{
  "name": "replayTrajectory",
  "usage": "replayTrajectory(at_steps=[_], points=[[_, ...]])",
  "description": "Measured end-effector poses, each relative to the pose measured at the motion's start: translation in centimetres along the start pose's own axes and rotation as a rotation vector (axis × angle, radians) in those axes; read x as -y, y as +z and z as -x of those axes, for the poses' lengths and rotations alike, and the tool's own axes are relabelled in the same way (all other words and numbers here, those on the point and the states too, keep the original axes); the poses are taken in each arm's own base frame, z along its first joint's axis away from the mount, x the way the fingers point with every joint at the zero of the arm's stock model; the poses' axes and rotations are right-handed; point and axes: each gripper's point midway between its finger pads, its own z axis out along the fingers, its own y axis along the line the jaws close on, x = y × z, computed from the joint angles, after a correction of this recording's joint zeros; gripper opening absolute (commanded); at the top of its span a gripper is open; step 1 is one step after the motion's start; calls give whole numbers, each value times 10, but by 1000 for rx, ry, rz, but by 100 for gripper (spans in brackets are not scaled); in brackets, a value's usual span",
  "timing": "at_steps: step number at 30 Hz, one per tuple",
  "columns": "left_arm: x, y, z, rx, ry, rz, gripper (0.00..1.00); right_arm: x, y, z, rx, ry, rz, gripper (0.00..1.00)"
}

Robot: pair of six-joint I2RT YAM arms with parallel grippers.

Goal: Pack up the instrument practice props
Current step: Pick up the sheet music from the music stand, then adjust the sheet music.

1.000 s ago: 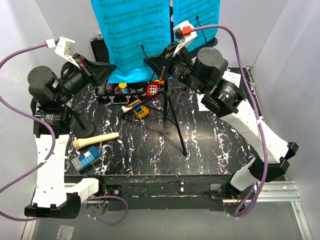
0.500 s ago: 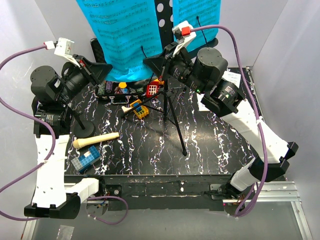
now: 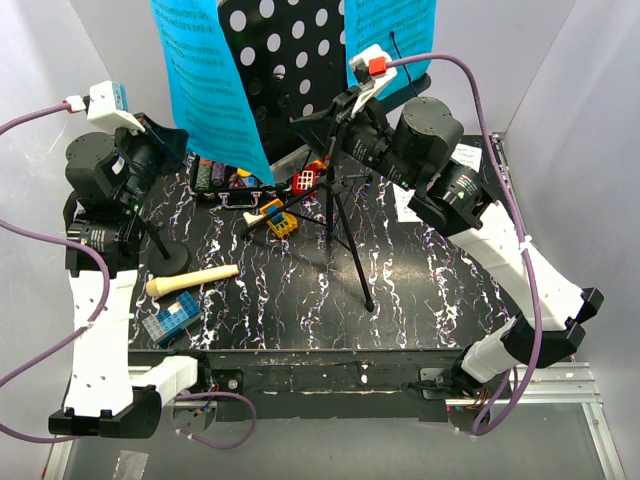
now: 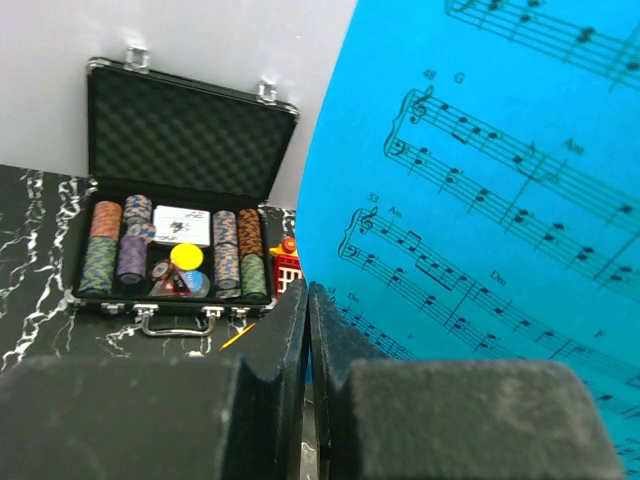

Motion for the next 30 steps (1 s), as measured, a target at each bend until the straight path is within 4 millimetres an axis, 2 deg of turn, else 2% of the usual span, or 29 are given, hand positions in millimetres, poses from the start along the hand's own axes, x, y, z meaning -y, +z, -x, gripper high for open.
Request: replayTrajectory(at_steps=[5, 8, 13, 21, 26, 30], points=[[-12, 0, 0, 7, -1, 64, 0, -2, -3, -9, -36, -2, 15, 54], [-20, 0, -2, 10, 0, 104, 0, -3, -5, -12, -50, -4, 24, 68], [-42, 2, -18, -19, 0, 204, 0, -3, -13, -21, -75, -1, 25, 75], [-80, -5, -58, -97, 10, 365, 0, -1, -23, -33, -100, 1, 21, 76], [-85, -16, -83, -145, 10, 360, 0, 1, -42, -44, -122, 2, 12, 77], [-82, -24, -120, -224, -21, 303, 0, 8, -70, -59, -139, 1, -20, 77]])
